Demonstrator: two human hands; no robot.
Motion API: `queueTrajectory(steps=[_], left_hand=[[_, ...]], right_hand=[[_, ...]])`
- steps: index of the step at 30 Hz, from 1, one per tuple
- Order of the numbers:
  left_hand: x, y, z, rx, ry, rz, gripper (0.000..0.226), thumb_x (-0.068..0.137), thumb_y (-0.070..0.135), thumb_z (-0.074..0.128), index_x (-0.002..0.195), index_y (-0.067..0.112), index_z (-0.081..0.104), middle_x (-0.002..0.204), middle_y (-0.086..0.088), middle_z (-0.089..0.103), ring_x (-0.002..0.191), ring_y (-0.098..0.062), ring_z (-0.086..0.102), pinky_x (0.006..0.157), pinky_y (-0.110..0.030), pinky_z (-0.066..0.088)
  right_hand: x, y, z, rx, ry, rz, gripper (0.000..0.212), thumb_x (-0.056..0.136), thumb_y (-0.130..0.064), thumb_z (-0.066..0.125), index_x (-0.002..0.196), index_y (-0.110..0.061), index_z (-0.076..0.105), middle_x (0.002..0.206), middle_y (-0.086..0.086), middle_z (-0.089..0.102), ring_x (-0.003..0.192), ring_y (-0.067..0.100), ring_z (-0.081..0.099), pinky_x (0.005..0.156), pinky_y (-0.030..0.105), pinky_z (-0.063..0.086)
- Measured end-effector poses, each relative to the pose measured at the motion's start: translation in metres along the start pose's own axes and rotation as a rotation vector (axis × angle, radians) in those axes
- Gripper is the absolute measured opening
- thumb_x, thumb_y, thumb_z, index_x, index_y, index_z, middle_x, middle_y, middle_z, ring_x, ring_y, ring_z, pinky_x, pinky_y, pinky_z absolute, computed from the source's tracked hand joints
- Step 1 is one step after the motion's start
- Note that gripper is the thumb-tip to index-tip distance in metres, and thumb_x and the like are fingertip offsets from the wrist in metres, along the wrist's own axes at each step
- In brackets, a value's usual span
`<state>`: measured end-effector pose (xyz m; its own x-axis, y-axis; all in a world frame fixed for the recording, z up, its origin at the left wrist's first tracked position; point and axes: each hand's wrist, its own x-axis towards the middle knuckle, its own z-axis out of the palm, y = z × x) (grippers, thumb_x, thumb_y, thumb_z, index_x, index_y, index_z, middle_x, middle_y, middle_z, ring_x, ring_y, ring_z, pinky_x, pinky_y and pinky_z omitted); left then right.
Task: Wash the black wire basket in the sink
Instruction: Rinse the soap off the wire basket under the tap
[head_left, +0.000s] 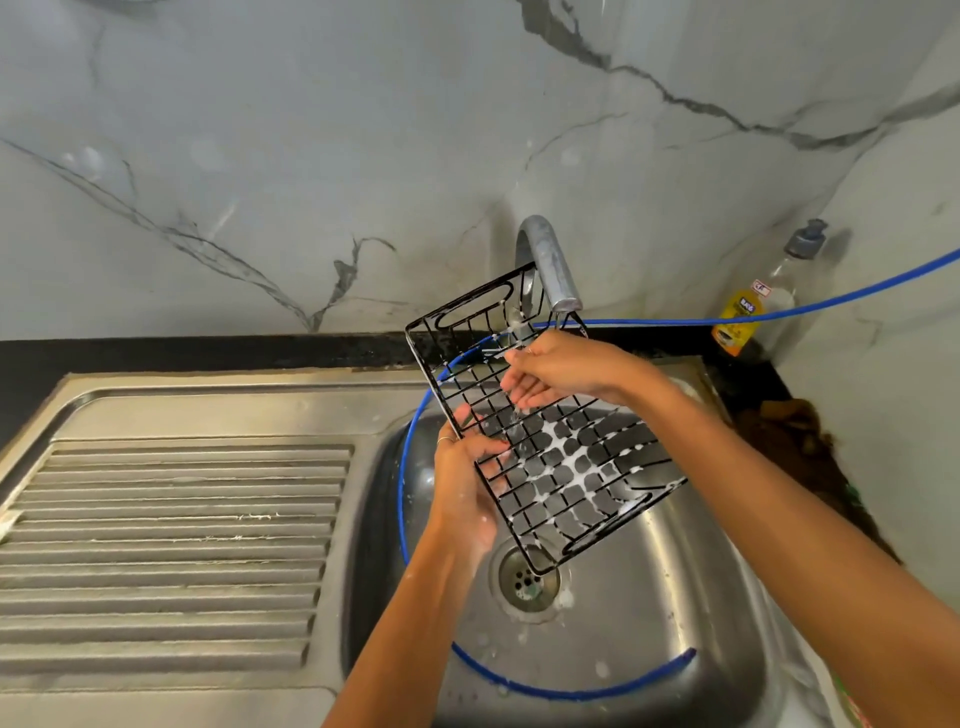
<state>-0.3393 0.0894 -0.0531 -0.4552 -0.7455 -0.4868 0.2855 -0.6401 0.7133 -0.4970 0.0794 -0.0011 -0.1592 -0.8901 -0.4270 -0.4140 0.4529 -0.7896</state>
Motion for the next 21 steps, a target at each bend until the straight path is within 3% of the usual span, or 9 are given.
queueTrajectory(steps=[4,6,9,12,18,21], left_hand=[[0.001,-0.002,-0.003,-0.038,0.013,-0.039,0.048,0.081,-0.006,0.052,0.116,0.027,0.053,0.076,0.0,0.066,0.072,-0.022,0.058,0.047,-0.024,0.04],[0.003,-0.004,-0.004,-0.054,0.013,-0.058,0.045,0.084,-0.002,0.053,0.116,0.029,0.053,0.081,-0.002,0.065,0.079,-0.026,0.058,0.047,-0.024,0.04],[0.005,-0.006,-0.005,-0.067,0.016,-0.068,0.035,0.089,0.006,0.055,0.114,0.031,0.055,0.082,0.0,0.068,0.088,-0.029,0.058,0.048,-0.023,0.043],[0.004,-0.006,-0.005,-0.074,0.007,-0.054,0.023,0.094,0.017,0.056,0.116,0.027,0.056,0.084,0.0,0.069,0.085,-0.028,0.06,0.047,-0.024,0.046],[-0.003,-0.006,-0.004,-0.072,0.023,-0.044,0.047,0.092,0.032,0.061,0.136,0.019,0.052,0.133,-0.008,0.061,0.096,-0.032,0.058,0.07,-0.035,0.05],[-0.005,-0.005,-0.007,-0.071,0.007,-0.021,0.045,0.091,0.031,0.063,0.133,0.019,0.053,0.115,-0.009,0.067,0.093,-0.03,0.058,0.084,-0.045,0.049]], right_hand=[[-0.005,0.0,0.002,0.012,0.018,0.011,0.041,0.103,-0.026,0.035,0.112,0.006,0.06,0.107,0.021,0.064,0.086,0.018,0.065,0.08,0.023,0.054],[-0.008,-0.001,0.004,0.026,0.026,0.022,0.041,0.103,-0.025,0.035,0.114,0.007,0.058,0.107,0.021,0.063,0.089,0.02,0.064,0.081,0.024,0.054],[-0.012,-0.002,0.007,0.03,0.039,0.021,0.04,0.103,-0.024,0.035,0.114,0.007,0.058,0.108,0.022,0.063,0.091,0.022,0.064,0.08,0.023,0.054],[-0.014,-0.002,0.008,0.01,0.062,0.025,0.04,0.103,-0.025,0.036,0.113,0.007,0.059,0.109,0.022,0.063,0.092,0.023,0.064,0.079,0.023,0.054],[-0.016,-0.004,0.006,-0.076,0.136,0.016,0.039,0.102,-0.027,0.038,0.108,0.004,0.062,0.107,0.02,0.066,0.092,0.024,0.067,0.081,0.025,0.056],[-0.016,-0.007,0.007,-0.111,0.138,0.017,0.04,0.102,-0.028,0.037,0.106,0.003,0.063,0.106,0.021,0.067,0.099,0.03,0.067,0.091,0.036,0.053]])
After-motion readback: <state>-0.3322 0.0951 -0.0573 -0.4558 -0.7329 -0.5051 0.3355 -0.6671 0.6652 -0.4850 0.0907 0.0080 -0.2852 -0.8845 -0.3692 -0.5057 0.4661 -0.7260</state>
